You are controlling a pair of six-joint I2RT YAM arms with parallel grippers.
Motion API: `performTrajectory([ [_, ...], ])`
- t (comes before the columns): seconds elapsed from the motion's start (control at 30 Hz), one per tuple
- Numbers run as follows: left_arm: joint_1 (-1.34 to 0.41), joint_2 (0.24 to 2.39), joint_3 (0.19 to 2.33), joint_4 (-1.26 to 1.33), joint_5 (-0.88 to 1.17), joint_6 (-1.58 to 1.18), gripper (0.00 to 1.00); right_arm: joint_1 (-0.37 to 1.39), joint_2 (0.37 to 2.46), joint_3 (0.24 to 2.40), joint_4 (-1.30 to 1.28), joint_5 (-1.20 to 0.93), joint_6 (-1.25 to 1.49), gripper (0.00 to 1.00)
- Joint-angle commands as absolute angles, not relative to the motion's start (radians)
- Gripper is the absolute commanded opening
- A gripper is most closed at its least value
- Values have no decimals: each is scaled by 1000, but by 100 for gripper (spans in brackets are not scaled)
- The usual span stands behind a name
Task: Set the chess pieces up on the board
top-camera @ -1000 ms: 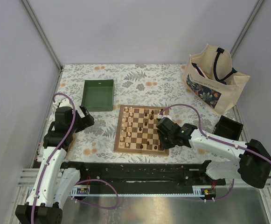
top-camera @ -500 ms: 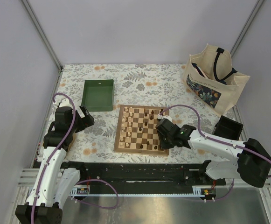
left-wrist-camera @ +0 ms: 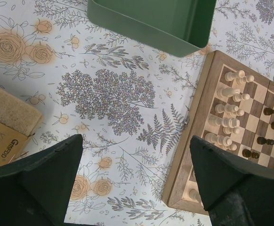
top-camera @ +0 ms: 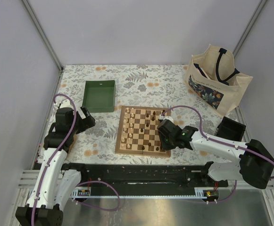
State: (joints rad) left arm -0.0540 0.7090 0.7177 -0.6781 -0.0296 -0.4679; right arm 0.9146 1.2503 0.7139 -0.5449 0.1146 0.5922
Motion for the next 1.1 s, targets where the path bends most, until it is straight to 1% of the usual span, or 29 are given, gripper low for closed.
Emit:
performTrajectory([
  [0.0, -49, 707, 732, -624, -14, -462, 99, 927, 1250, 707, -535, 132, 606, 31],
  [0.03, -49, 709, 732, -624, -14, -462, 99, 927, 1246, 709, -537, 132, 604, 32],
  [0.17, -48, 706, 732, -624, -14, -463, 99, 927, 1232, 713, -554, 135, 600, 32],
  [0.33, -49, 706, 732, -624, -15, -462, 99, 927, 1224, 722, -566, 130, 591, 40],
  [0.47, -49, 703, 732, -626, -15, -462, 99, 927, 1210, 761, -603, 127, 588, 43],
  [0.77, -49, 704, 733, -624, -14, -463, 99, 927, 1097, 842, -675, 152, 577, 46],
  [1.07, -48, 701, 730, -627, -18, -462, 99, 927, 1206, 933, -649, 126, 542, 45],
])
